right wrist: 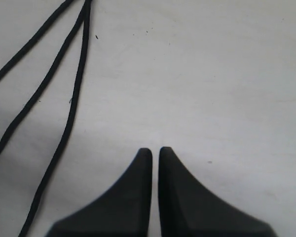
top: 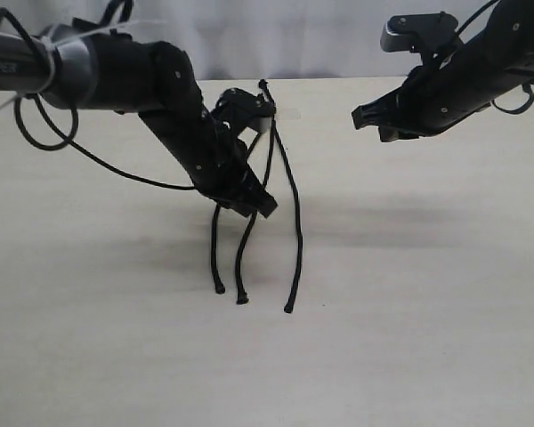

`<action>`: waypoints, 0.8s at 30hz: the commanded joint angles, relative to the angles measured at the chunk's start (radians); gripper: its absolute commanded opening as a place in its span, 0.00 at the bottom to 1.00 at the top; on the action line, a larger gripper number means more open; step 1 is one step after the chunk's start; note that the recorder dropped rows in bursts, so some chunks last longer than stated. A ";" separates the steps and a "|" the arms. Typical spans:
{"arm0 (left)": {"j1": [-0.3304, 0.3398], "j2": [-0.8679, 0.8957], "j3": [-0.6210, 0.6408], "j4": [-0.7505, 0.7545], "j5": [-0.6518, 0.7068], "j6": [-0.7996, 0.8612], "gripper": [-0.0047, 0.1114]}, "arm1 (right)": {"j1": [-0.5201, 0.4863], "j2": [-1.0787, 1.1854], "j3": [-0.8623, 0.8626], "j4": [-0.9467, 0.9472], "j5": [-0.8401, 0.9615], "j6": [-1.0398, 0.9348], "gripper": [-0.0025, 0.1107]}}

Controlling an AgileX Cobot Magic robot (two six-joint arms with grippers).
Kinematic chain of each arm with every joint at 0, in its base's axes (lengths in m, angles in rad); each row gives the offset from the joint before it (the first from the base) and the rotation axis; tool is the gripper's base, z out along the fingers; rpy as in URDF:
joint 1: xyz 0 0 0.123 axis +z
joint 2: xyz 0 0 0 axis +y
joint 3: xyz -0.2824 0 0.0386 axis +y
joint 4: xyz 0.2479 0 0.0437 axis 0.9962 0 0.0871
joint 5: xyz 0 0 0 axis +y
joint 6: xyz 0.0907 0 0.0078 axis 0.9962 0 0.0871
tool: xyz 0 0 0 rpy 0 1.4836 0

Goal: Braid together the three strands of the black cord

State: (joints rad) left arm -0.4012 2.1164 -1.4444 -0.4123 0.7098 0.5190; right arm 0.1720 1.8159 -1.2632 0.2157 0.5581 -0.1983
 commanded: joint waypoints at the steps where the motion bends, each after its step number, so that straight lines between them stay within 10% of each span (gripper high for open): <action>1: -0.043 0.050 0.006 0.000 -0.064 -0.022 0.30 | -0.006 0.013 -0.004 0.009 -0.018 0.000 0.06; 24: -0.053 0.102 -0.070 0.217 -0.047 -0.232 0.40 | -0.006 0.013 -0.004 0.009 -0.026 0.004 0.06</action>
State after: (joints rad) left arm -0.4550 2.1913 -1.5102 -0.2101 0.6875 0.3059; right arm 0.1720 1.8281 -1.2651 0.2195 0.5510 -0.1944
